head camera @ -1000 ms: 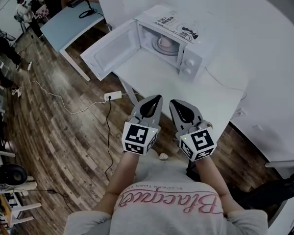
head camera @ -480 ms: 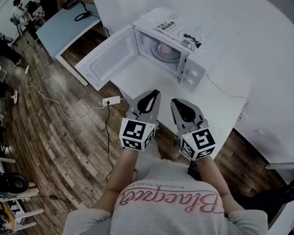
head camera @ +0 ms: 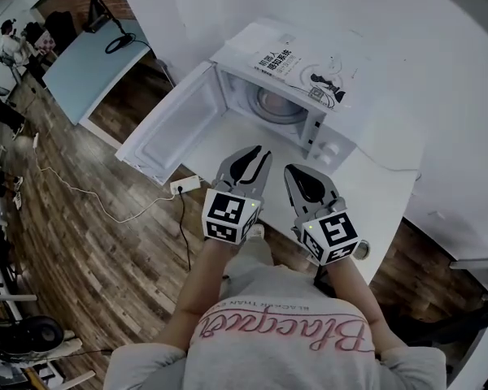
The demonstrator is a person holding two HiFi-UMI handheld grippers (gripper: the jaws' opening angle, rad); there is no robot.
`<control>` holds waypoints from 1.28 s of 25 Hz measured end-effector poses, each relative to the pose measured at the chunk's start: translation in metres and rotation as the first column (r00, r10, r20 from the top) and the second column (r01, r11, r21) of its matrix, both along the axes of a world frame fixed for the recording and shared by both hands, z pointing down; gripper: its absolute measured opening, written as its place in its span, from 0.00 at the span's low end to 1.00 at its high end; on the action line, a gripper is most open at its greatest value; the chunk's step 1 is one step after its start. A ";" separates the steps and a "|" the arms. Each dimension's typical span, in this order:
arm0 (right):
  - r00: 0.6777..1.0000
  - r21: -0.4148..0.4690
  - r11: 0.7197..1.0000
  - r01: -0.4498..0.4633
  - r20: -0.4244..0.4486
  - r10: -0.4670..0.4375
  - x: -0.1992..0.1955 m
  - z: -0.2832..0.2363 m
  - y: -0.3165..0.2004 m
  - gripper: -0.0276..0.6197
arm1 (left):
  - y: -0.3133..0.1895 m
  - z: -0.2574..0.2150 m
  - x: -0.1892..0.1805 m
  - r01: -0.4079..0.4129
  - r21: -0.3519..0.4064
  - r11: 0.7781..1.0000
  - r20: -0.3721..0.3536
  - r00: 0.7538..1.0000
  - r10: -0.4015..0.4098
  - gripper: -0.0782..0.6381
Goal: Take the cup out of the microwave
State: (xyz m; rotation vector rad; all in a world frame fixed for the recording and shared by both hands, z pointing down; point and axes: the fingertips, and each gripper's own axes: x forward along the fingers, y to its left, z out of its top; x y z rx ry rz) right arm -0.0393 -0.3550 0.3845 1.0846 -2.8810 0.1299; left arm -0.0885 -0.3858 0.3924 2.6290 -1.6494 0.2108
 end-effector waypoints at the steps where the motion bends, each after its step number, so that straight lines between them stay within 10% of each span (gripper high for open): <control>1: 1.000 -0.005 1.000 -0.007 -0.003 0.007 -0.004 0.002 -0.008 0.06 | -0.009 0.002 -0.004 -0.008 -0.003 1.000 -0.001 1.000 0.008 0.23; 32: 0.973 -0.102 0.972 -0.211 -0.116 0.199 -0.046 0.066 -0.121 0.06 | -0.219 0.111 -0.041 -0.154 -0.216 0.964 0.035 0.986 0.165 0.22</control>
